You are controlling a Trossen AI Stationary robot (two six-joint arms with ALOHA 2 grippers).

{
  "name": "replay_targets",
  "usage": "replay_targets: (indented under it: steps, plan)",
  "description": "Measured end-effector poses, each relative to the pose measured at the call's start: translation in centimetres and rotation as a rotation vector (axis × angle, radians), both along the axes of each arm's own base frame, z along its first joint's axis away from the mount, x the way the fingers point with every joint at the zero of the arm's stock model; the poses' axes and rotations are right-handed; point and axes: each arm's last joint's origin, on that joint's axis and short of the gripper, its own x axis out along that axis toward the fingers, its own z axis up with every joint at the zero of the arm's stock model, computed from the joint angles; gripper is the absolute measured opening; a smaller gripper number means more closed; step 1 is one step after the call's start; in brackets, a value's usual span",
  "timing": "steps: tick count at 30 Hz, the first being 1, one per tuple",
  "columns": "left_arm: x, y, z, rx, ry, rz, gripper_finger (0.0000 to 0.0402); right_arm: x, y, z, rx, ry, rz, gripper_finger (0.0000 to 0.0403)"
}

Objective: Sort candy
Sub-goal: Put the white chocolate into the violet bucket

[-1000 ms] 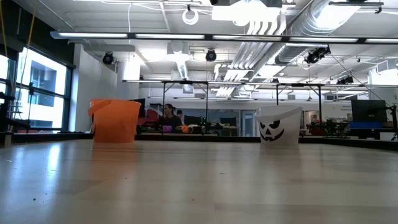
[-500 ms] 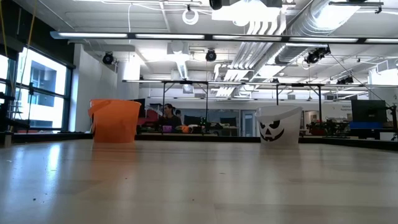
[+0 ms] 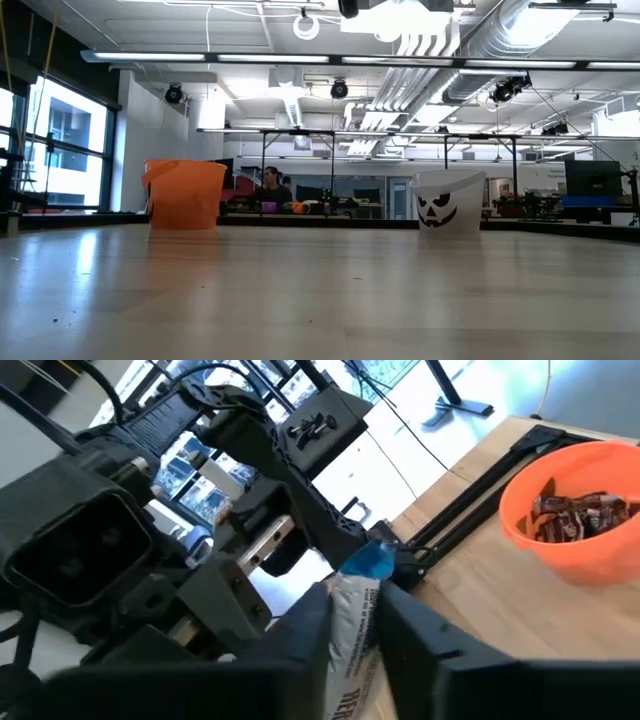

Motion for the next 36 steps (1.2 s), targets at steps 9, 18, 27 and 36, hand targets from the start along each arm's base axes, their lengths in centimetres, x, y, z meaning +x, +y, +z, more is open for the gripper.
replay_targets:
  steps: [9, 18, 27, 36]
  plan:
    - [0.0, 0.0, 0.0, -0.019, -0.016, 0.015, 0.0000, -0.1, -0.4, -0.1, 0.004, 0.008, -0.007, 0.0026]
    - [0.1, -0.2, -0.1, -0.015, 0.028, -0.077, 0.0057, -0.1, -0.3, -0.3, -0.010, 0.029, 0.005, 0.0009]
    - [-0.9, -0.2, -0.7, -0.038, 0.150, -0.179, 0.0124, -0.3, -0.5, -0.8, -0.005, 0.088, 0.001, 0.0004]
    - [-3.8, 0.8, -2.6, -0.128, 0.390, -0.043, 0.0130, -4.2, 2.4, -2.1, 0.070, 0.456, 0.068, 0.0003]
